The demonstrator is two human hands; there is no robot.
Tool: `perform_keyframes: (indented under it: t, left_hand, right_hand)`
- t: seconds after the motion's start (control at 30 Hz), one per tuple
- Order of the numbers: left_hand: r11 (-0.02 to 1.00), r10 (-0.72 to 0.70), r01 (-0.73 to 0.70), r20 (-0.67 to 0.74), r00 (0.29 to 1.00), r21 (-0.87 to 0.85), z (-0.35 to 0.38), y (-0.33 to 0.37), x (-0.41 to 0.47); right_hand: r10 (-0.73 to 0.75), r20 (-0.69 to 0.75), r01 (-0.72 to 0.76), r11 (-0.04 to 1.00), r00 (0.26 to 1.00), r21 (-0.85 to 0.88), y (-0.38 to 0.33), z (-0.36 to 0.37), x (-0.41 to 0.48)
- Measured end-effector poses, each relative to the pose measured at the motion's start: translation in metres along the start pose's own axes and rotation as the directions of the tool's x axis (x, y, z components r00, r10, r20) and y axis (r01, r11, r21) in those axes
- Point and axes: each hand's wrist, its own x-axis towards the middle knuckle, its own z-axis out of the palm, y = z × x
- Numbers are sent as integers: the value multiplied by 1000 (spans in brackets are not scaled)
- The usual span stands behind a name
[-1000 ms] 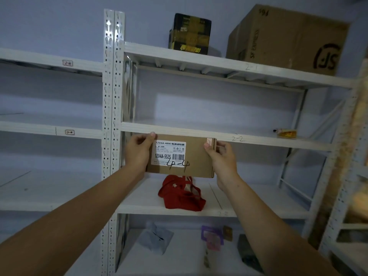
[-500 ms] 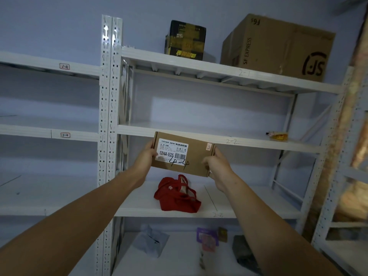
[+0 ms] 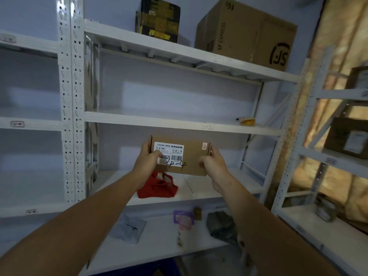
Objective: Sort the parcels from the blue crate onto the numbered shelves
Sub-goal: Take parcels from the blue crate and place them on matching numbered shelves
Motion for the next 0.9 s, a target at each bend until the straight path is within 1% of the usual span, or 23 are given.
perform_keyframes:
  t: [0.07, 0.17, 0.27, 0.37, 0.53, 0.63, 0.7, 0.77, 0.83, 0.9]
  left_hand:
    - [999, -16, 17, 16, 1000, -28, 28, -10, -5]
    - [1000, 13, -12, 51, 999, -14, 84, -30, -14]
    - [999, -34, 31, 208, 978, 18, 155, -47, -38]
    - [998, -59, 64, 372, 926, 0, 234, -51, -86]
    - [993, -87, 117, 576, 813, -15, 367, -59, -168]
    - [997, -81, 72, 706, 704, 42, 458, -84, -222]
    - [995, -94, 83, 769, 632, 53, 500, -65, -291]
    - [994, -103, 96, 811, 576, 59, 539, -47, -361]
    - [995, -95, 70, 847, 523, 68, 578, -40, -422]
    - [997, -80, 38, 898, 433, 70, 607, -35, -477]
  right_hand:
    - [32, -61, -34, 999, 998, -30, 11, -23, -8]
    - [56, -194, -78, 991, 979, -104, 33, -72, -26]
    - [89, -332, -128, 987, 939, -98, 55, -141, -60]
    - [130, -494, -186, 980, 860, -67, 77, -219, -103]
    - [218, -677, -299, 954, 703, -3, 104, -352, -200]
    - [230, -783, -366, 931, 577, 4, 111, -421, -274]
    - [239, -840, -407, 913, 488, 23, 110, -466, -330]
    - [229, -884, -422, 906, 409, 39, 109, -508, -387]
    - [232, -913, -428, 901, 337, 71, 113, -545, -442]
    - [250, -931, -444, 889, 268, 111, 120, -580, -492]
